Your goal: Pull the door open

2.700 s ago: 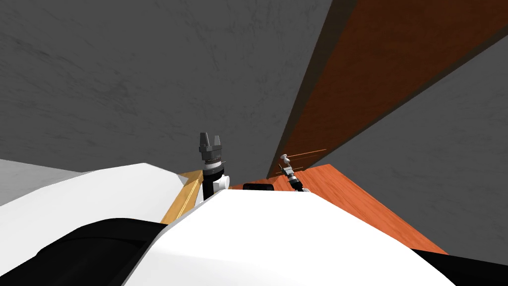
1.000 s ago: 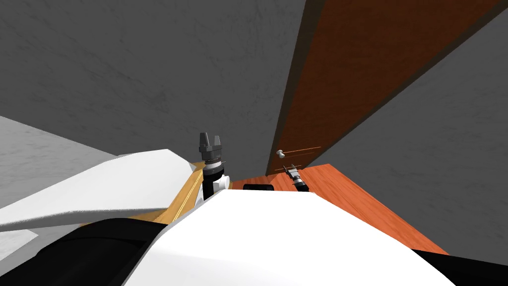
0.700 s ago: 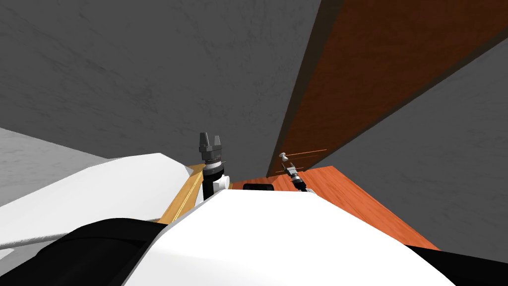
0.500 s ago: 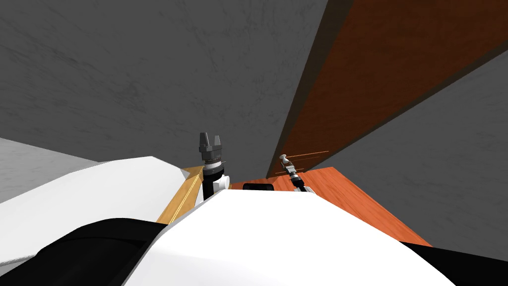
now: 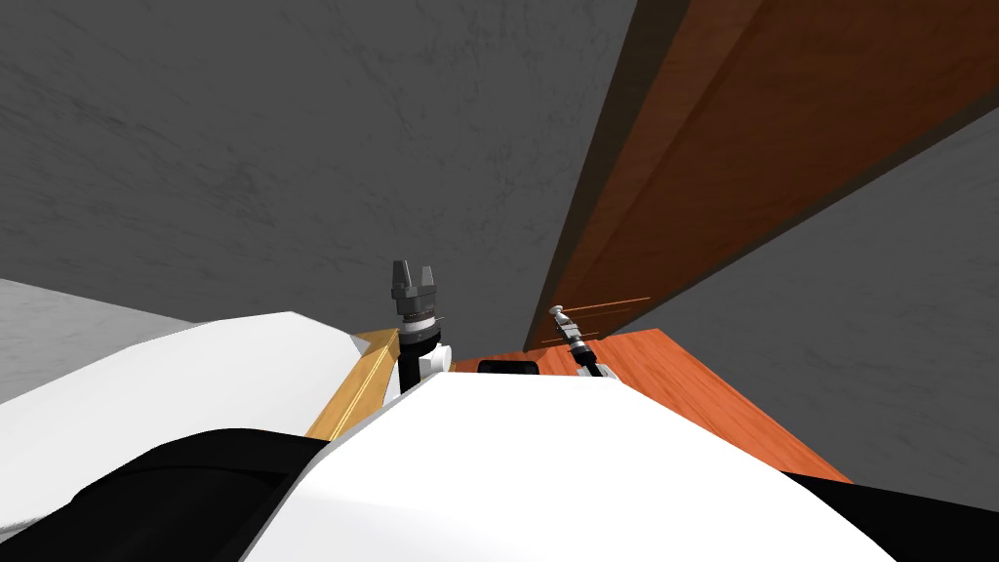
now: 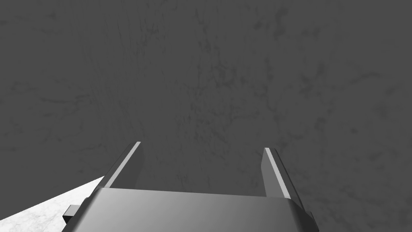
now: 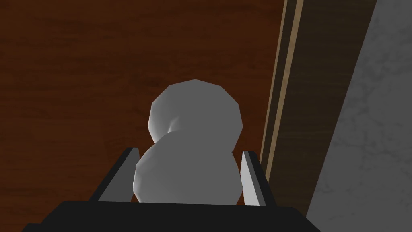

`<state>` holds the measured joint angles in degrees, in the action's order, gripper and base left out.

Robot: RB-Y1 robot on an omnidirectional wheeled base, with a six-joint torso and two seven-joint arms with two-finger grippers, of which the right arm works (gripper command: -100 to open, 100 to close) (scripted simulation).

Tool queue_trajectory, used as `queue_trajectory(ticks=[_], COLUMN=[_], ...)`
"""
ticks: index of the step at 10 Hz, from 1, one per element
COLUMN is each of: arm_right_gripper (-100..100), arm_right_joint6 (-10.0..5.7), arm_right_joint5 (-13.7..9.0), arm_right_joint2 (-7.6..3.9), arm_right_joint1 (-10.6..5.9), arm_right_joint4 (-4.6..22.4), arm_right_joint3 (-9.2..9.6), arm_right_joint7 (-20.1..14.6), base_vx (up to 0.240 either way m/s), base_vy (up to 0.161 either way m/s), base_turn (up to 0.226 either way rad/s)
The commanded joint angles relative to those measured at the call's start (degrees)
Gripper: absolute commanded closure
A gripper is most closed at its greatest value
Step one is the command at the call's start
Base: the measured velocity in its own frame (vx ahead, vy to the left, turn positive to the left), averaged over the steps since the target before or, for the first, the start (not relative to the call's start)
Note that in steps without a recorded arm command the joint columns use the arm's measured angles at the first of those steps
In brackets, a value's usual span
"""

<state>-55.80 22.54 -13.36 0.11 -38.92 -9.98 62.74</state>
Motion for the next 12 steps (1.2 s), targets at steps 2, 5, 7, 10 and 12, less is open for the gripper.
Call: queue_trajectory(ticks=[2,5,7,10,12], arm_right_gripper=[100,100,100,100,100], arm_right_joint6=[-0.11,0.12,0.24,0.4,0.54], arm_right_joint5=[0.0,-0.8,-2.0,-3.5,-4.8], arm_right_joint2=[0.15,-0.08,-0.18,-0.31,-0.43], arm_right_joint1=[0.07,-0.01,-0.08,-0.17,-0.25], arm_right_joint4=[0.0,0.0,0.0,0.1,0.1], arm_right_joint3=[0.1,0.27,0.67,1.18,1.66], arm_right_joint7=[0.0,-2.7,-6.2,-10.8,-14.2], base_vx=[0.0,-0.01,-0.031,-0.031,-0.041], base_vy=[0.0,-0.002,-0.007,-0.007,-0.011], base_turn=[0.0,0.032,0.066,0.06,0.077])
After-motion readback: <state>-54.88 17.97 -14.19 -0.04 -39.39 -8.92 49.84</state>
